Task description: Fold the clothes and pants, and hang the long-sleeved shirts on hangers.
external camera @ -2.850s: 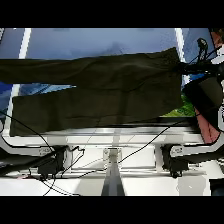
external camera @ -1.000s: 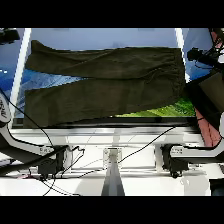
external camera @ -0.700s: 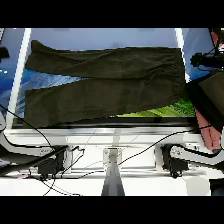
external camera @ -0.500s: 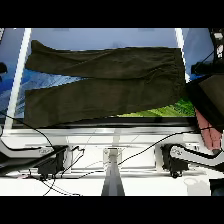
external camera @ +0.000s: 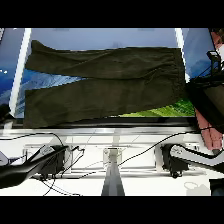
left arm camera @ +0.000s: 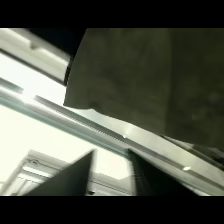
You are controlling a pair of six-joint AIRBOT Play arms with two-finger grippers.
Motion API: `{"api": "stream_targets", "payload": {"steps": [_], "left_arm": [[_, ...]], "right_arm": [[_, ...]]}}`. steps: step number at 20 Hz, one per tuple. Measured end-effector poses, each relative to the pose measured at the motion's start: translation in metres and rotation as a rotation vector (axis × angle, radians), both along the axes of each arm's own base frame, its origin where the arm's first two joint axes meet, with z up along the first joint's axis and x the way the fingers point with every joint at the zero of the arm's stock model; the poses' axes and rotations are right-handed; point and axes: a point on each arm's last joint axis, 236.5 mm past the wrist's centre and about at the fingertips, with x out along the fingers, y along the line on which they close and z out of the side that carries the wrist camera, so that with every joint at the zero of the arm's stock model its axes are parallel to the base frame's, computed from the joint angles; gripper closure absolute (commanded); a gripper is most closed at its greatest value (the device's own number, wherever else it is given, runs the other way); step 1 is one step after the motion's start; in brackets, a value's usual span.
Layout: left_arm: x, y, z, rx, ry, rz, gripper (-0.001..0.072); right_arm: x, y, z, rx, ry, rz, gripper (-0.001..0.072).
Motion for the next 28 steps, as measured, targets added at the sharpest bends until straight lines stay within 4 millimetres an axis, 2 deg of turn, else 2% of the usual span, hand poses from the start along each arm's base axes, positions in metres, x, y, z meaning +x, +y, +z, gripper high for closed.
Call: {"api": "stream_targets", "payload": {"steps": [2,4,7,9,13,14,15,17,18,21,25,27,28], "left_arm": [[-0.020,-0.006,-0.020,-0.048,-0.010,0.079,0.0117],[-0.030,-0.009,-0.039,-0.066,-0.022,0.134,0.0121],[-0.038,-0.015,-0.063,-0.068,-0.036,0.184,0.0129],[-0.036,-0.014,-0.076,-0.053,-0.059,0.215,0.0129],[-0.017,-0.006,-0.089,-0.035,-0.146,0.287,0.0130],[-0.012,-0.006,-0.091,-0.051,-0.164,0.308,0.0166],[-0.006,-0.006,-0.093,-0.064,-0.183,0.329,0.0308],[0.004,-0.004,-0.099,-0.080,-0.221,0.354,0.0662],[0.011,-0.004,-0.100,-0.092,-0.246,0.359,0.0688],[0.041,0.000,-0.089,-0.106,-0.389,0.335,0.0689],[0.094,0.009,-0.041,-0.131,-0.669,0.301,0.0689],[0.110,0.014,-0.019,-0.134,-0.767,0.279,0.0689],[0.116,0.016,-0.010,-0.130,-0.803,0.267,0.0689]], "right_arm": [[0.002,0.002,0.000,0.014,-0.013,-0.009,0.0533],[0.006,0.005,0.001,0.032,-0.030,-0.018,0.0532],[0.010,0.008,0.002,0.047,-0.046,-0.025,0.0532],[0.011,0.008,0.003,0.052,-0.052,-0.027,0.0532],[0.012,0.009,0.003,0.062,-0.056,-0.044,0.0532],[0.012,0.010,0.003,0.066,-0.054,-0.050,0.0532],[0.011,0.010,0.003,0.070,-0.051,-0.056,0.0533],[0.007,0.013,0.002,0.083,-0.030,-0.060,0.0549],[0.002,0.015,0.000,0.090,-0.008,-0.057,0.0625],[-0.019,0.021,-0.007,0.118,0.081,-0.062,0.0625],[-0.058,0.042,-0.020,0.221,0.182,-0.108,0.0625],[-0.076,0.056,-0.027,0.286,0.197,-0.144,0.0615],[-0.083,0.063,-0.031,0.317,0.192,-0.169,0.0530]]}}
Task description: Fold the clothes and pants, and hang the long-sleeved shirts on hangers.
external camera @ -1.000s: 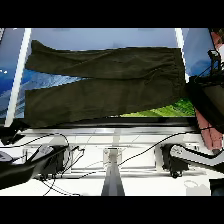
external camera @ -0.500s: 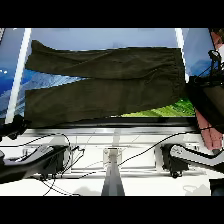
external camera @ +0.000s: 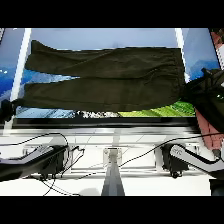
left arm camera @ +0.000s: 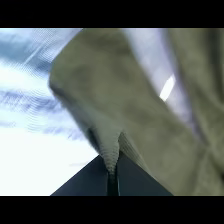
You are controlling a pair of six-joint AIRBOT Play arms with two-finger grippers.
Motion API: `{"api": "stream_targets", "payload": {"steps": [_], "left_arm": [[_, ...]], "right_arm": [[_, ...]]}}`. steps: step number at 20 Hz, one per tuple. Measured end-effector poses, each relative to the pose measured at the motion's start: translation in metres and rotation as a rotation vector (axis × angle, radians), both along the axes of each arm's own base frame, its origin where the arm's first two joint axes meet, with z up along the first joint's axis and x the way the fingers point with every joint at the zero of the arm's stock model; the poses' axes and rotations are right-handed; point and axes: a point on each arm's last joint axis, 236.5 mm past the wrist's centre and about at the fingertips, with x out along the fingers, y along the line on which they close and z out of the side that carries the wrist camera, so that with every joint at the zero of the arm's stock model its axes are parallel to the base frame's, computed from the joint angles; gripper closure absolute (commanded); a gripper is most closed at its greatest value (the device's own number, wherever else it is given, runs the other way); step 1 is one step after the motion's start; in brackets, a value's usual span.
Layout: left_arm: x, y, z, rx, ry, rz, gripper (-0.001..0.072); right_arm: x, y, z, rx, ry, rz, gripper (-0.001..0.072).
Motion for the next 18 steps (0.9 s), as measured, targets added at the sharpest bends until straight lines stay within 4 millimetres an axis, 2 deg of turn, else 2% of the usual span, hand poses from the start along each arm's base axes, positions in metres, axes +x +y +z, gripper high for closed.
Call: {"api": "stream_targets", "payload": {"steps": [1,2,5,7,9,10,11,15,17,18], "left_arm": [[0.005,0.003,0.008,0.015,-0.028,-0.005,0.0689],[0.008,0.007,0.016,0.030,-0.052,-0.008,0.0689],[0.019,0.022,0.043,0.091,-0.110,-0.014,0.0689],[0.025,0.032,0.060,0.135,-0.138,-0.018,0.0689],[0.028,0.040,0.073,0.171,-0.158,-0.019,0.0689],[0.030,0.043,0.078,0.183,-0.164,-0.019,0.0689],[0.030,0.045,0.081,0.191,-0.166,-0.018,0.0689],[0.032,0.051,0.087,0.213,-0.173,-0.009,0.0690],[0.033,0.052,0.088,0.217,-0.175,-0.008,0.0689],[0.033,0.052,0.088,0.219,-0.176,-0.009,0.0689]], "right_arm": [[-0.004,0.007,-0.004,0.026,-0.009,-0.032,0.0392],[-0.006,0.014,-0.007,0.048,-0.023,-0.067,0.0310],[-0.010,0.028,-0.019,0.106,-0.039,-0.169,0.0311],[-0.009,0.030,-0.027,0.117,-0.049,-0.226,0.0310],[-0.006,0.025,-0.034,0.108,-0.064,-0.298,0.0309],[-0.003,0.021,-0.037,0.101,-0.076,-0.346,0.0284],[0.001,0.016,-0.040,0.095,-0.087,-0.398,0.0244],[0.023,0.001,-0.045,0.127,-0.144,-0.633,0.0214],[0.033,-0.001,-0.048,0.166,-0.156,-0.728,0.0230],[0.037,0.000,-0.049,0.190,-0.159,-0.764,0.0324]]}}
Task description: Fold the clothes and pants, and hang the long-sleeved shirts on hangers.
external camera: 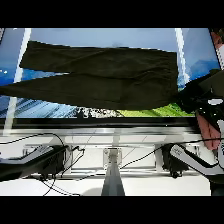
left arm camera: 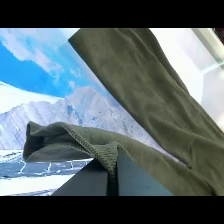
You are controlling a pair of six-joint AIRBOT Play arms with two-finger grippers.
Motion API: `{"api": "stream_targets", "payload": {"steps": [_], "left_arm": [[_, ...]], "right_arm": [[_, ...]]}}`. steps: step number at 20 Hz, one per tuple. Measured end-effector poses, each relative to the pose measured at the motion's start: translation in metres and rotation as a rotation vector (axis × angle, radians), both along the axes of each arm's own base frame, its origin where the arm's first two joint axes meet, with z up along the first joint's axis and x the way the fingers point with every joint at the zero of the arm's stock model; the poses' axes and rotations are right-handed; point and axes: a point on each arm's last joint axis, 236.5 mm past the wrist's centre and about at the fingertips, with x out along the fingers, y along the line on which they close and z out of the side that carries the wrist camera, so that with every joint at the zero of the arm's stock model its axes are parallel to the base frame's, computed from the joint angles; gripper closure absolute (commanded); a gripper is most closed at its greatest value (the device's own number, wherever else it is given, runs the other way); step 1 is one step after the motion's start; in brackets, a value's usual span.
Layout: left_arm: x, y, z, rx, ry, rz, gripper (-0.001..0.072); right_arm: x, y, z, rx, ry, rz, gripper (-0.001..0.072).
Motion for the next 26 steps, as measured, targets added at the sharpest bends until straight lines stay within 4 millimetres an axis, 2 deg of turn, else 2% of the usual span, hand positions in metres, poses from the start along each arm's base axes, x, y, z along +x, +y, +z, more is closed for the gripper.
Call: {"api": "stream_targets", "payload": {"steps": [1,3,4,6,9,14,17,19,22,26], "left_arm": [[0.001,-0.001,0.000,-0.001,0.000,-0.001,0.0689],[0.003,-0.002,0.002,-0.007,-0.008,-0.002,0.0689],[0.005,-0.002,0.006,-0.014,-0.024,0.003,0.0689],[0.008,-0.002,0.014,-0.024,-0.053,0.013,0.0690],[0.007,-0.006,0.027,-0.009,-0.075,0.006,0.0690],[-0.016,-0.007,0.036,0.098,-0.012,0.002,0.0689],[-0.037,0.000,0.030,0.167,0.071,0.015,0.0690],[-0.044,0.005,0.024,0.201,0.117,0.028,0.0691],[-0.032,0.015,0.028,0.227,0.117,0.096,0.0692],[0.023,0.007,0.035,0.294,0.078,0.135,0.0692]], "right_arm": [[0.003,0.002,-0.001,0.015,-0.003,-0.016,0.0470],[0.009,0.010,-0.001,0.037,-0.016,-0.025,0.0592],[0.011,0.012,0.000,0.033,-0.023,-0.016,0.0680],[0.013,0.015,0.008,0.007,-0.049,0.016,0.0680],[0.005,0.012,0.027,-0.104,-0.072,0.111,0.0680],[-0.039,-0.013,0.075,-0.388,-0.036,0.200,0.0680],[-0.067,-0.028,0.111,-0.552,-0.038,0.200,0.0679],[-0.077,-0.029,0.130,-0.604,-0.073,0.180,0.0680],[-0.070,-0.021,0.152,-0.600,-0.174,0.136,0.0680],[-0.033,-0.019,0.165,-0.510,-0.311,0.045,0.0680]]}}
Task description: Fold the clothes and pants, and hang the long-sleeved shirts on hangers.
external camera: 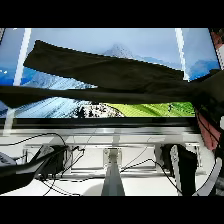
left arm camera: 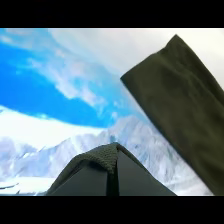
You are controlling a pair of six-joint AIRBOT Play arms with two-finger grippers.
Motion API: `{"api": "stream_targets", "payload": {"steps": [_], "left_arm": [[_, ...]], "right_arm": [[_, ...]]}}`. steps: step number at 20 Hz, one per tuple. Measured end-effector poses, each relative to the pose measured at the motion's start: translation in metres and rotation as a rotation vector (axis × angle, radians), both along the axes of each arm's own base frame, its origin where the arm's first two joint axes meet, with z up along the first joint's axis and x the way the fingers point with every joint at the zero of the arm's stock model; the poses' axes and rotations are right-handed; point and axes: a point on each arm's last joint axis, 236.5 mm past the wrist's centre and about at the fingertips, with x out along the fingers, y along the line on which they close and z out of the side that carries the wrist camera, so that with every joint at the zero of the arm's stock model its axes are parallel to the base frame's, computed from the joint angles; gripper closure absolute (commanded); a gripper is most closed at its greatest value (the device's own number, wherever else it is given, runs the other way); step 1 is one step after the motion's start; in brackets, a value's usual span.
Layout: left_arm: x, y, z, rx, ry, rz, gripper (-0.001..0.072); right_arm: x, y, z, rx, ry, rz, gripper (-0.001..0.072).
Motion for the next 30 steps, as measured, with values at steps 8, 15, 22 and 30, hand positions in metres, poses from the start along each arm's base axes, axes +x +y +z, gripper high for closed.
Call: {"api": "stream_targets", "payload": {"steps": [8,15,22,30], "left_arm": [[0.144,-0.044,-0.016,-0.067,-0.058,-0.034,0.0693],[0.249,-0.080,-0.024,-0.068,-0.025,-0.162,0.0693],[0.289,-0.063,-0.012,-0.100,-0.130,-0.057,-0.0010],[0.257,-0.076,0.003,-0.111,-0.006,-0.165,0.0019]], "right_arm": [[0.100,-0.021,0.007,0.093,-0.106,-0.033,0.0680],[0.197,-0.037,-0.019,0.103,-0.089,-0.024,0.0680],[0.233,-0.064,-0.008,0.137,-0.214,-0.148,0.0010],[0.224,-0.046,-0.025,0.126,-0.104,-0.055,0.0019]]}}
